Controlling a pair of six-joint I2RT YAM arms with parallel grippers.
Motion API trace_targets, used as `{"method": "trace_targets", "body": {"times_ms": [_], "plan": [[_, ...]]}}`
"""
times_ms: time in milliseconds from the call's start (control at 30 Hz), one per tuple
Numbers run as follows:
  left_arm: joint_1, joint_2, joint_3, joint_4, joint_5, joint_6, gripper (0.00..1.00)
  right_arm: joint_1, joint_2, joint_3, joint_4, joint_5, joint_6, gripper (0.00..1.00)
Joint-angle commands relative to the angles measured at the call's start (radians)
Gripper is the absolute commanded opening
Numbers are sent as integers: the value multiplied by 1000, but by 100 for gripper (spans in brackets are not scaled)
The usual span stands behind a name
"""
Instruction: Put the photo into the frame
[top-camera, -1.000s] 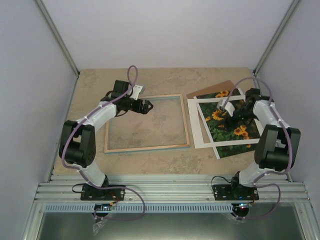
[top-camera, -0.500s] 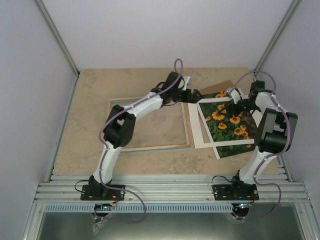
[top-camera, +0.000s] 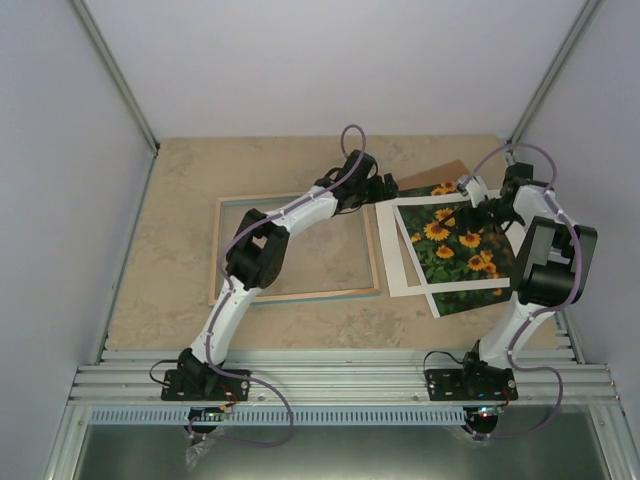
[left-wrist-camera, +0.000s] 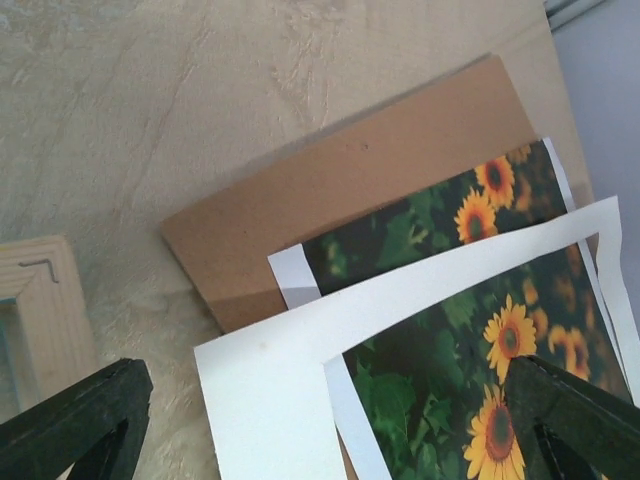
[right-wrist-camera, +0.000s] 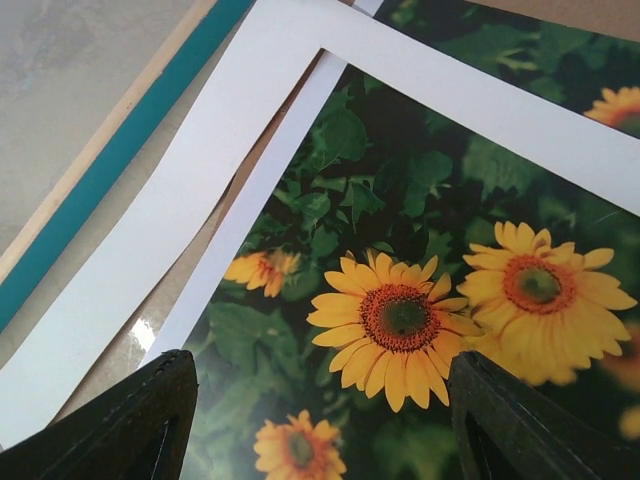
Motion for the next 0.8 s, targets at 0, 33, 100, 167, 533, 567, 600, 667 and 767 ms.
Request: {"method": "trace_targets", "body": {"times_ms": [0,33,100,167,533,567,600,667,767], "plan": [[-9,51,45,-13,-48,-37,98,-4,17,-9,10,3,15,70],[-13,57,49,-10,-41,-38,97,-6,21,-10,13,10,16,71],[-18,68,54,-5,-30,-37,97,-7,27,-12,18,20,19,71],[-22,75,58,-2,-28,-34,96,-9,30,-15,24,24,24,71],[-26,140,81,13,10,-65,89,-10,28,-35,33,29,40,70],[-26,142,89,23,27,-61,88,-12,27,-37,33,30,41,70],[-26,143,96,33,44,-58,86,-12,26,-39,34,29,43,70],[-23,144,109,51,65,-56,80,-13,25,-44,34,27,44,70],[-16,134,110,81,73,-52,66,-16,27,-46,42,25,51,70]]}}
